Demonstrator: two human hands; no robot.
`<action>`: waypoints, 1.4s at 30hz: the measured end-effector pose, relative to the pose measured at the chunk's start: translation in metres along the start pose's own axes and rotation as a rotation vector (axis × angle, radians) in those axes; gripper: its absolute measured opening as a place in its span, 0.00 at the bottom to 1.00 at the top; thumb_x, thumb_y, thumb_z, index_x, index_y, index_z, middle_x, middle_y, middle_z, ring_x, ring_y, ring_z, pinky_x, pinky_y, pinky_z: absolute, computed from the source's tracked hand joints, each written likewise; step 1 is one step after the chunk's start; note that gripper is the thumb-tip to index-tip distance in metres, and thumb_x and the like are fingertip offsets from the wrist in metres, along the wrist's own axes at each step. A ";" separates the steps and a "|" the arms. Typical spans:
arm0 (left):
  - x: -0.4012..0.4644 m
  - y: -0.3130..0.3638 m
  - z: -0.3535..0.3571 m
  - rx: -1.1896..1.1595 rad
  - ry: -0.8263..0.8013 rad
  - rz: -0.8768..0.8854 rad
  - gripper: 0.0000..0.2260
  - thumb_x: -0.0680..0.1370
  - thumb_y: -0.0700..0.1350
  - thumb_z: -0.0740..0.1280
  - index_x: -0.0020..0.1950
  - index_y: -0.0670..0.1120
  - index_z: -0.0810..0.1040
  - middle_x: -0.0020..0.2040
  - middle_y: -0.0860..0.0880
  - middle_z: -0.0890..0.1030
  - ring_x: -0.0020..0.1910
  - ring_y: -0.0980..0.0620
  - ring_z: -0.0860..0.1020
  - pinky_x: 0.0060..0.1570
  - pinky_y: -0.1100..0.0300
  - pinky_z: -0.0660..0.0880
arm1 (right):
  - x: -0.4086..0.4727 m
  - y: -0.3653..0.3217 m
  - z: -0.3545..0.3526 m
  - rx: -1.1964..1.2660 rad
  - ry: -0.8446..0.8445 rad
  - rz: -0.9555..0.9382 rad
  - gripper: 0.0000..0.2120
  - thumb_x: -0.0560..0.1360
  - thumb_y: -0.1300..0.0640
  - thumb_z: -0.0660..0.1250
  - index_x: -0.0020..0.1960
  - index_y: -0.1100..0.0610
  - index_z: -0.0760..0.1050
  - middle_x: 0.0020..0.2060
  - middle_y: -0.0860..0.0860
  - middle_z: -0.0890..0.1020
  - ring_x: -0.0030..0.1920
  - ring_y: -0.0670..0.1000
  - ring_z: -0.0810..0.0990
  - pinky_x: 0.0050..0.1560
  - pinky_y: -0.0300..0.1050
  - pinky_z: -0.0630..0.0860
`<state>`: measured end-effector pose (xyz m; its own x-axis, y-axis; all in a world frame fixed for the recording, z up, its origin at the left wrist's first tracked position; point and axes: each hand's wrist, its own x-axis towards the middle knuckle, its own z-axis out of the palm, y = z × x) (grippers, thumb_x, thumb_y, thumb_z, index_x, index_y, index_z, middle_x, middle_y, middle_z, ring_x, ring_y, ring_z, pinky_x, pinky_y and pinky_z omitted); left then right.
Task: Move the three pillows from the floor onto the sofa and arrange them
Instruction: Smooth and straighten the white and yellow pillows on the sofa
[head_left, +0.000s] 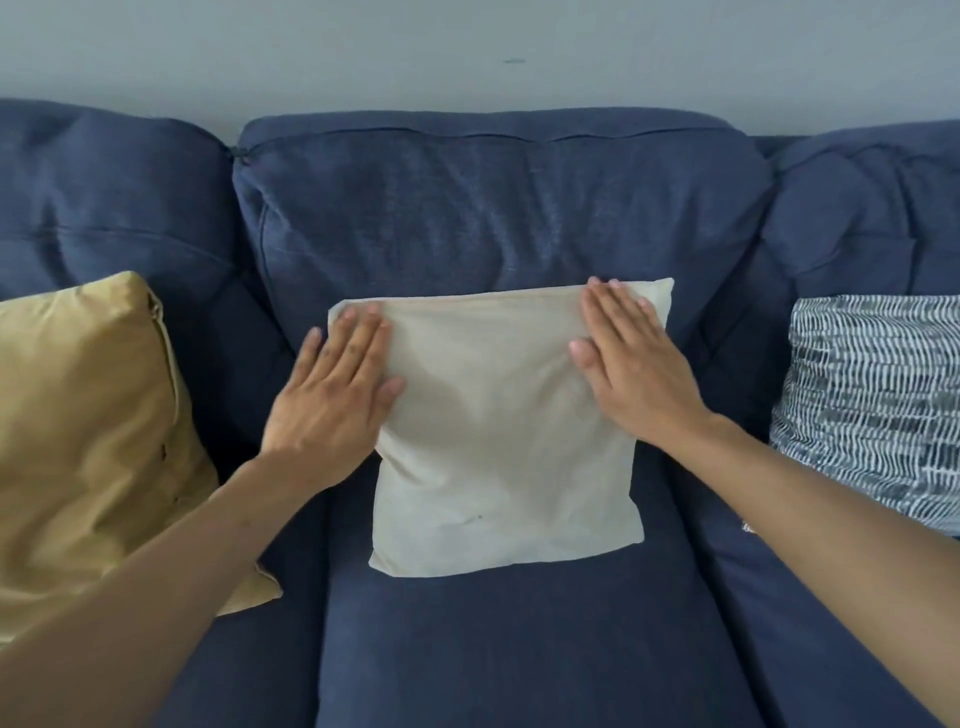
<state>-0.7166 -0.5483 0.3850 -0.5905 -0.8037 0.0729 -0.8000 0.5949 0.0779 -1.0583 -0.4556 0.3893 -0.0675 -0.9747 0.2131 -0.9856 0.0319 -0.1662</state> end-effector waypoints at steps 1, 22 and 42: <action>-0.007 -0.005 -0.008 -0.018 0.022 -0.024 0.31 0.88 0.60 0.43 0.88 0.45 0.52 0.89 0.50 0.47 0.88 0.51 0.42 0.87 0.46 0.42 | -0.001 0.003 -0.009 0.027 0.008 0.045 0.30 0.91 0.45 0.50 0.86 0.62 0.61 0.86 0.58 0.63 0.88 0.58 0.57 0.88 0.58 0.54; 0.037 0.020 -0.074 -0.107 0.253 -0.261 0.09 0.85 0.44 0.64 0.59 0.45 0.83 0.56 0.44 0.81 0.57 0.40 0.78 0.56 0.42 0.75 | 0.029 -0.006 -0.079 0.148 0.015 0.246 0.14 0.86 0.65 0.59 0.63 0.61 0.82 0.59 0.56 0.78 0.59 0.58 0.79 0.61 0.62 0.80; 0.022 0.081 -0.008 -0.058 -0.011 0.012 0.34 0.87 0.63 0.42 0.88 0.45 0.51 0.89 0.48 0.48 0.88 0.47 0.44 0.86 0.40 0.44 | 0.003 -0.037 -0.019 -0.046 -0.171 -0.103 0.35 0.89 0.40 0.48 0.88 0.60 0.54 0.89 0.56 0.54 0.89 0.57 0.49 0.87 0.67 0.43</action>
<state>-0.7942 -0.5177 0.4008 -0.6011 -0.7966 0.0634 -0.7858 0.6036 0.1347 -1.0246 -0.4552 0.4148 0.0581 -0.9966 0.0590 -0.9921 -0.0642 -0.1073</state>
